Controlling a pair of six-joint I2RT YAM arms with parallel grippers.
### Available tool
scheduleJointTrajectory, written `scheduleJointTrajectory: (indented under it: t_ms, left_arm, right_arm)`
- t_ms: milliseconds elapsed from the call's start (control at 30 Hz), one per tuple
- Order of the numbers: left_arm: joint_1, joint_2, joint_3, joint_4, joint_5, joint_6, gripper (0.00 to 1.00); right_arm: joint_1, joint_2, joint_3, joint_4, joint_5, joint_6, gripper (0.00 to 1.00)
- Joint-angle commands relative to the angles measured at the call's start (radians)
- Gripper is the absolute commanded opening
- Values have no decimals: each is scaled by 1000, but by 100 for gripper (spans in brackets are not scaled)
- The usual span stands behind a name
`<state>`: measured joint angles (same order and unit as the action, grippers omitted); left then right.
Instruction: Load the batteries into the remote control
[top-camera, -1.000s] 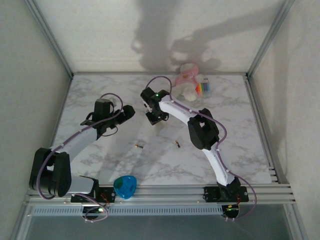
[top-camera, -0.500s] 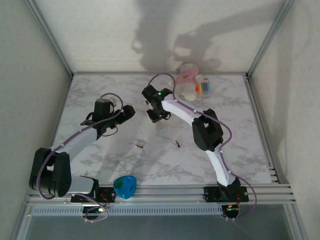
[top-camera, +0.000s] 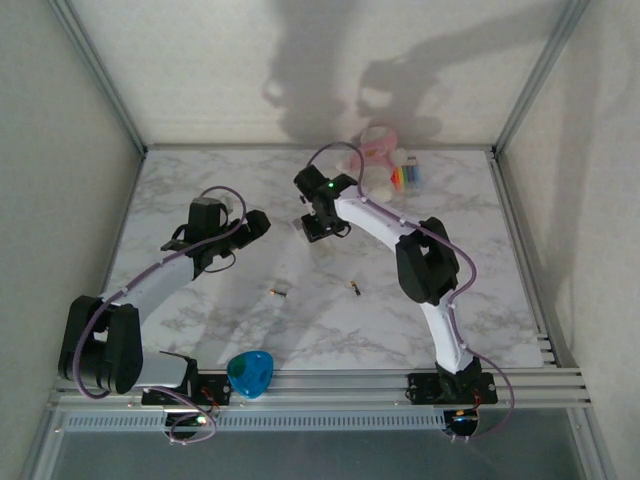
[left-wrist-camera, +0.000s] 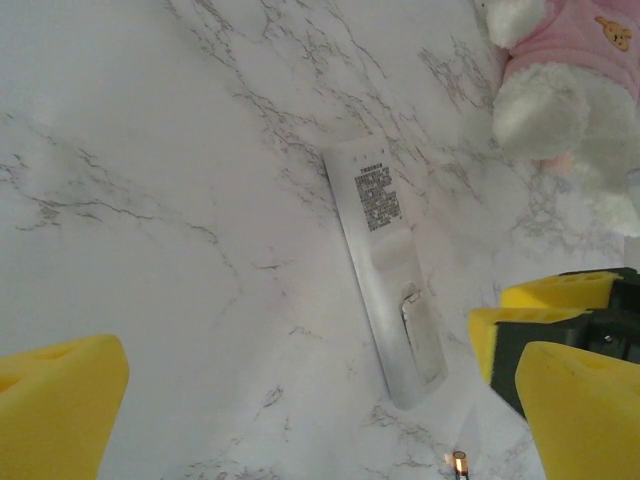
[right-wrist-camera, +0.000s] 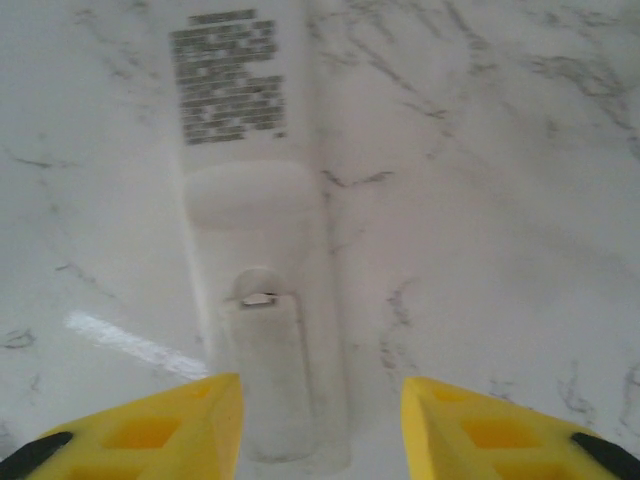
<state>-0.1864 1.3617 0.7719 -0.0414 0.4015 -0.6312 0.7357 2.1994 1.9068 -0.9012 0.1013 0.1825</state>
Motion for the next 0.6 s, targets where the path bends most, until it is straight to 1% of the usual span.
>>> scheduleJointTrajectory:
  t_ms: [0, 200, 233, 333, 500, 567]
  left_arm:
    - [-1, -32, 7, 6, 16, 2, 100]
    - [0, -39, 5, -1, 12, 7, 100]
    - [0, -39, 4, -1, 12, 6, 100]
    - [0, -35, 6, -1, 12, 7, 100]
    - [-1, -30, 9, 1, 12, 7, 99]
    - [-1, -29, 9, 2, 12, 7, 100]
  right_arm:
    - [5, 66, 51, -18, -8, -30, 49]
    - [6, 107, 79, -34, -27, -57, 54]
    - [25, 113, 81, -36, -31, -60, 54]
    - [37, 124, 85, -38, -33, -64, 54]
    - [43, 136, 89, -41, -23, -67, 50]
    - [43, 140, 88, -41, -21, -70, 46]
